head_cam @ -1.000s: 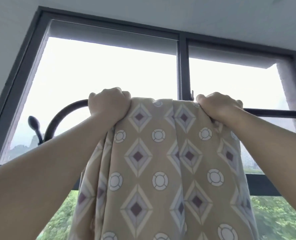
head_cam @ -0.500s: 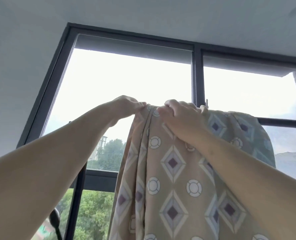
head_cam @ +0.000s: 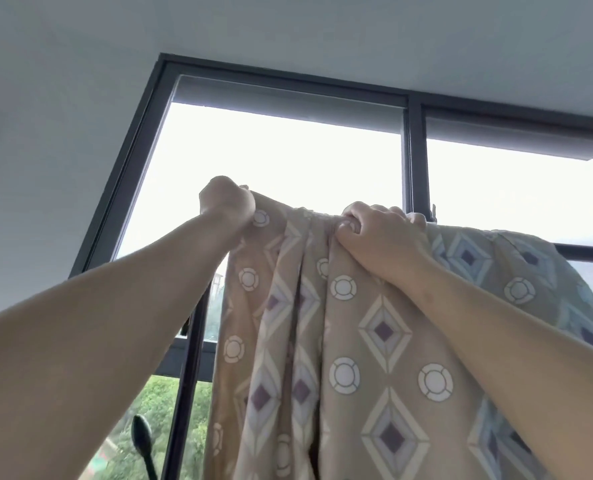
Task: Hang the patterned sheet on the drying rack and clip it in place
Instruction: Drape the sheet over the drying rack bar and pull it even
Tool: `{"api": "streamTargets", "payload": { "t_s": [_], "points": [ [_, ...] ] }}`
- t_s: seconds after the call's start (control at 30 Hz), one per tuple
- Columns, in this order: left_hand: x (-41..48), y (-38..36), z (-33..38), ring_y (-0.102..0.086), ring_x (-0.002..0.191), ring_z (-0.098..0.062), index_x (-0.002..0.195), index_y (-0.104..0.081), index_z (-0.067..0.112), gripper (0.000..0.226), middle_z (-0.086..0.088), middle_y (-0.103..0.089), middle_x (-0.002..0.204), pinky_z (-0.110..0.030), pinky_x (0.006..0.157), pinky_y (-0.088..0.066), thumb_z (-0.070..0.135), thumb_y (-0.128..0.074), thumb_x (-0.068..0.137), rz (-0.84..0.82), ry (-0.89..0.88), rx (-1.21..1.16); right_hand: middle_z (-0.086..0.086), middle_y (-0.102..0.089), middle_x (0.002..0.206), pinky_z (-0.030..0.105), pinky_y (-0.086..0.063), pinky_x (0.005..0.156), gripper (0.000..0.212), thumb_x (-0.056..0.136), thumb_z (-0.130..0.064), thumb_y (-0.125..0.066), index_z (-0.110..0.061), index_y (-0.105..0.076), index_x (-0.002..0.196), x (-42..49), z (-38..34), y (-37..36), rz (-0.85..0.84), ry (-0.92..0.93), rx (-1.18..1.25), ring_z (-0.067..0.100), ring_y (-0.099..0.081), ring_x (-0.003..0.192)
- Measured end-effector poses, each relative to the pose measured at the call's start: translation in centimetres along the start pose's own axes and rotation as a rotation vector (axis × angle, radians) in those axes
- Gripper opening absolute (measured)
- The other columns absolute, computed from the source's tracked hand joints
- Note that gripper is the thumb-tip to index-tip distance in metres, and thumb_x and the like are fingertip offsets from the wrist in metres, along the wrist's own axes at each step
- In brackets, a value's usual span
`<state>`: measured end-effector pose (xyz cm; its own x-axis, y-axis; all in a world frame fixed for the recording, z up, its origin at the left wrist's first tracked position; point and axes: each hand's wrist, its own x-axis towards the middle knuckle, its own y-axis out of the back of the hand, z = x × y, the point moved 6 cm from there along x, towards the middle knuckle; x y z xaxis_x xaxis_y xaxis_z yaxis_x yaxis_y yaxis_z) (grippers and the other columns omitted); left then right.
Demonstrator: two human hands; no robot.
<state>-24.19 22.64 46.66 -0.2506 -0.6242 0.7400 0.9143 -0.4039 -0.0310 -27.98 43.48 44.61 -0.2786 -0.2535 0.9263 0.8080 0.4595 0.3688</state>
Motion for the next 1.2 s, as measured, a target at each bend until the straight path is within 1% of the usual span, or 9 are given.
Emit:
{"api": "streamTargets", "payload": {
  "t_s": [0.1,0.27,0.37,0.63,0.73,0.8,0.93,1.07,1.2],
  "points": [
    [0.3,1.9,-2.5,-0.052,0.116,-0.036,0.118,-0.054,-0.006,0.030,-0.022,-0.057,0.123,-0.032,0.086,-0.039,0.013,-0.040,0.099,0.088,0.071,0.096,-0.001,-0.057,0.101,0.043,-0.025,0.094,0.027,0.089,-0.035,-0.034,-0.025,-0.054,0.105,0.1,-0.5,0.5,0.010,-0.014,-0.008,0.022,-0.045,0.106],
    [1.2,4.1,-4.9,-0.055,0.106,-0.040,0.113,-0.055,-0.004,0.031,-0.023,-0.060,0.115,-0.033,0.074,-0.035,0.017,-0.036,0.099,0.152,-0.008,0.185,-0.002,-0.060,0.105,0.043,-0.023,0.091,0.030,0.092,-0.037,-0.032,-0.026,-0.057,0.104,0.5,-2.4,0.7,0.018,0.033,0.023,0.022,-0.044,0.108],
    [1.6,5.8,-6.0,-0.052,0.113,-0.040,0.117,-0.054,-0.005,0.031,-0.024,-0.057,0.120,-0.037,0.084,-0.040,0.014,-0.039,0.098,0.208,0.050,0.194,-0.004,-0.060,0.101,0.043,-0.023,0.091,0.032,0.092,-0.040,-0.031,-0.026,-0.057,0.106,0.7,-4.1,0.4,0.010,0.080,-0.019,0.022,-0.044,0.111],
    [1.1,4.0,-7.4,-0.057,0.093,-0.030,0.125,-0.041,0.009,0.038,-0.011,-0.055,0.107,-0.033,0.076,-0.044,0.028,-0.048,0.092,-0.085,0.019,0.095,-0.001,-0.061,0.114,0.046,-0.023,0.095,0.038,0.094,-0.047,-0.027,-0.030,-0.051,0.118,0.8,-8.1,-1.3,-0.004,0.158,-0.023,0.024,-0.045,0.117],
    [0.3,2.5,-6.8,-0.063,0.092,-0.024,0.104,-0.061,0.019,0.017,-0.004,-0.064,0.103,-0.037,0.083,-0.054,0.021,-0.056,0.088,-0.261,-0.117,-0.025,-0.001,-0.060,0.114,0.044,-0.023,0.095,0.036,0.095,-0.044,-0.027,-0.034,-0.052,0.120,1.2,-9.2,-2.2,0.012,0.169,-0.006,0.024,-0.046,0.114],
    [0.8,3.5,-7.1,-0.064,0.090,-0.021,0.087,-0.069,0.016,0.012,-0.003,-0.069,0.096,-0.031,0.081,-0.054,0.011,-0.058,0.086,-0.157,-0.183,0.053,-0.002,-0.060,0.109,0.042,-0.024,0.093,0.036,0.097,-0.045,-0.027,-0.033,-0.056,0.114,1.3,-9.2,-2.5,0.046,0.178,-0.038,0.023,-0.048,0.110],
    [2.8,6.5,-9.4,-0.063,0.098,-0.021,0.090,-0.072,0.012,0.014,-0.005,-0.069,0.104,-0.029,0.087,-0.051,0.007,-0.059,0.088,0.105,-0.081,0.145,-0.005,-0.066,0.099,0.035,-0.019,0.083,0.032,0.099,-0.031,-0.033,-0.028,-0.065,0.098,1.8,-8.5,-2.3,0.108,0.165,0.090,0.021,-0.054,0.101],
    [2.5,5.6,-9.5,-0.059,0.103,-0.024,0.096,-0.068,0.014,0.017,-0.007,-0.066,0.110,-0.028,0.084,-0.046,0.010,-0.053,0.090,-0.017,-0.112,0.252,-0.009,-0.069,0.091,0.034,-0.021,0.083,0.028,0.093,-0.012,-0.038,-0.021,-0.064,0.086,2.7,-8.1,-2.4,0.125,0.113,0.188,0.020,-0.059,0.092],
    [0.8,5.1,-8.9,-0.035,0.122,-0.033,0.117,-0.050,0.019,0.030,-0.014,-0.036,0.131,-0.043,0.100,-0.029,0.034,-0.041,0.092,-0.034,-0.130,0.682,-0.005,-0.063,0.080,0.032,-0.023,0.083,0.022,0.093,-0.009,-0.034,-0.016,-0.054,0.089,1.8,-7.6,-2.5,0.187,0.146,0.157,0.023,-0.053,0.087]
  ]
}}
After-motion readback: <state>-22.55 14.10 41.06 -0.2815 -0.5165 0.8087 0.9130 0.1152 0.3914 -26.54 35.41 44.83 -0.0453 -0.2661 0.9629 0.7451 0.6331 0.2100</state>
